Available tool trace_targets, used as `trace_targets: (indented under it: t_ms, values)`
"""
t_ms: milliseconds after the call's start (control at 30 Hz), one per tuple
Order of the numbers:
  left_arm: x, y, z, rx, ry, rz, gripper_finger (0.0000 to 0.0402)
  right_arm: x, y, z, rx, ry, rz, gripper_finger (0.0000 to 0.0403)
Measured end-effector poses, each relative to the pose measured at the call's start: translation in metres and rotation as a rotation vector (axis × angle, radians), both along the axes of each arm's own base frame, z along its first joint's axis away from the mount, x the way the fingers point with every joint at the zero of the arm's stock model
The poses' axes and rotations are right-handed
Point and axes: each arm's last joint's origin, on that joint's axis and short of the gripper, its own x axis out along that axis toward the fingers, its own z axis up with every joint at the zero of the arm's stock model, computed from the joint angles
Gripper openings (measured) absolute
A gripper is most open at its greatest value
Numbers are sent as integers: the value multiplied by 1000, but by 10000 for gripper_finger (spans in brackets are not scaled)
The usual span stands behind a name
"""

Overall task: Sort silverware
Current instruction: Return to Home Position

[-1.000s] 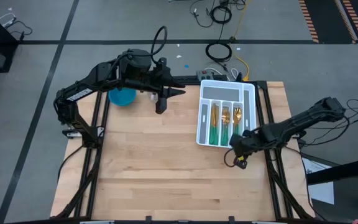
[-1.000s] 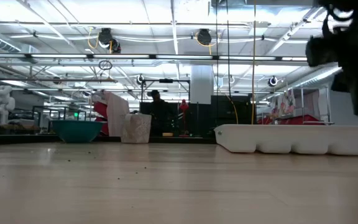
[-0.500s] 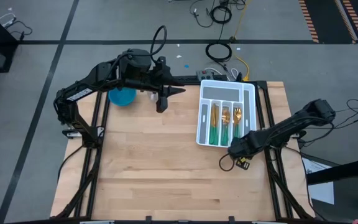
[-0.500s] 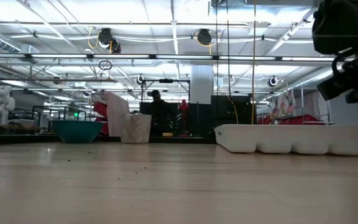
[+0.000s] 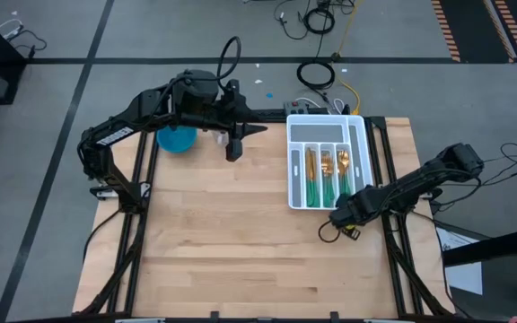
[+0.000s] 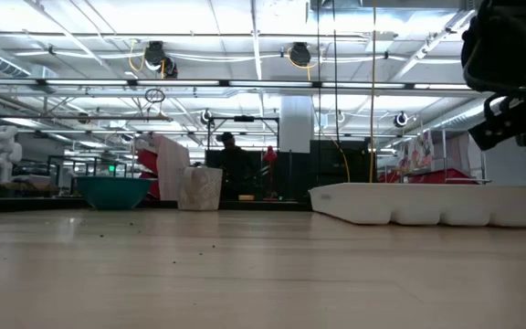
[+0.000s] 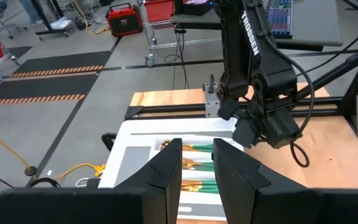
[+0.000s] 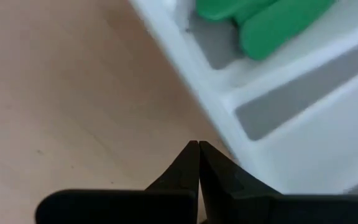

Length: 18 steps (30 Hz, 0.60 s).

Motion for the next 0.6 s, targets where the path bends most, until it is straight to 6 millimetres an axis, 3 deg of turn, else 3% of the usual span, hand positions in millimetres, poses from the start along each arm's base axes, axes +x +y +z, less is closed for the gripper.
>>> trace_targets:
  t_ms: [200,367,467,600]
  values:
    - [-1,-3,-3,-50,26,10,97,13,14,8,153,-160,72,0]
    - [0,-8,0,-143,-4,-83,97,26,29,48,162,-593,335,0]
    - [-10,-18,9,-150,-37,-141,97,16,24,77,157,-805,426,0]
    - [-32,-27,22,-143,-68,-170,97,-15,9,112,163,-1027,517,0]
